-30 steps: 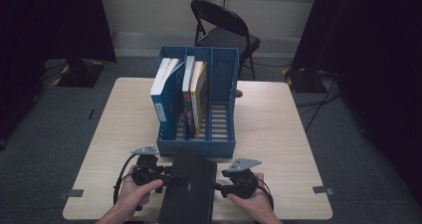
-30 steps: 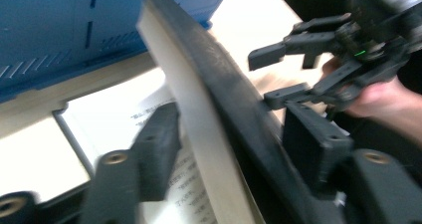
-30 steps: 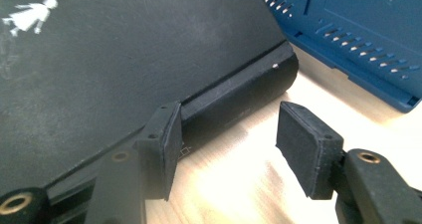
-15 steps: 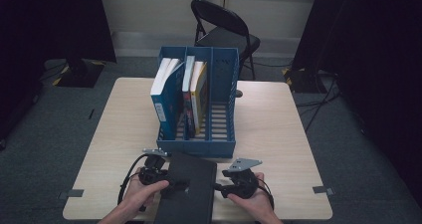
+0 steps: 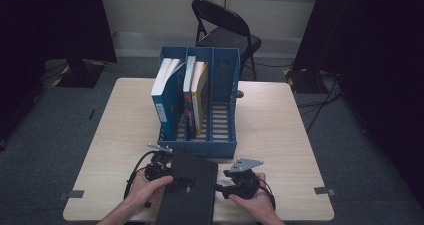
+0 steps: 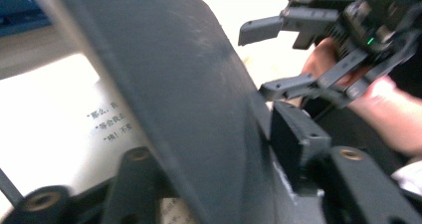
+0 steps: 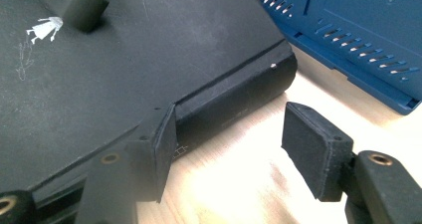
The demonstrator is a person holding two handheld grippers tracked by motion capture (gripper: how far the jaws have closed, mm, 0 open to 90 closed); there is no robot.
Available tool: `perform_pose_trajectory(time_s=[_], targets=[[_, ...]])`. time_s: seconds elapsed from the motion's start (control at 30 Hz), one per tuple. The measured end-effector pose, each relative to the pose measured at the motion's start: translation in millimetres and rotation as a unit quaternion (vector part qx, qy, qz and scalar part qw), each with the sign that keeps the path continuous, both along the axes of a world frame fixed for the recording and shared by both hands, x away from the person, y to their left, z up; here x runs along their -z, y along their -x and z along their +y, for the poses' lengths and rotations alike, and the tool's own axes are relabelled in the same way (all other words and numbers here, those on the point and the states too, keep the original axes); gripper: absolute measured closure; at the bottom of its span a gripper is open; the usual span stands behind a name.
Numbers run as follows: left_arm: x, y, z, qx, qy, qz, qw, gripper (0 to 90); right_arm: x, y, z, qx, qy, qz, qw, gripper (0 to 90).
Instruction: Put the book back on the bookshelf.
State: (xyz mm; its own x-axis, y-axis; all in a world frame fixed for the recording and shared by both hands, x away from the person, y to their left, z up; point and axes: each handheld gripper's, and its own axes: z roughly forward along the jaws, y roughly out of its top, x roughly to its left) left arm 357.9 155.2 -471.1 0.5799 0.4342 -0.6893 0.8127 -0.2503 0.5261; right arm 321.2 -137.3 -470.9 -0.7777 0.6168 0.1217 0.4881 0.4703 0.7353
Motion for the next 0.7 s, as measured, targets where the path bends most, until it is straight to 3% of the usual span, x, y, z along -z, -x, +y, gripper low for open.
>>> perform_pose_trajectory(time_s=[0.17, 0.43, 0.7], targets=[[-1.0, 1.2, 0.6, 0.001, 0.001, -0.006, 1.0, 55.0, -4.3, 2.2, 2.5, -0.003, -0.014, -0.005, 0.9999, 34.2], [-6.2, 9.8, 1.4, 0.001, 0.0, -0.041, 0.9991, 55.1, -4.7, 3.8, 7.0, -0.015, -0.029, 0.002, 0.9995, 25.7], [-12.2, 19.4, 1.3, 0.003, 0.0, -0.079, 0.9969, 55.1, -3.7, 2.7, 10.3, -0.032, -0.063, 0.036, 0.9968, 18.8]])
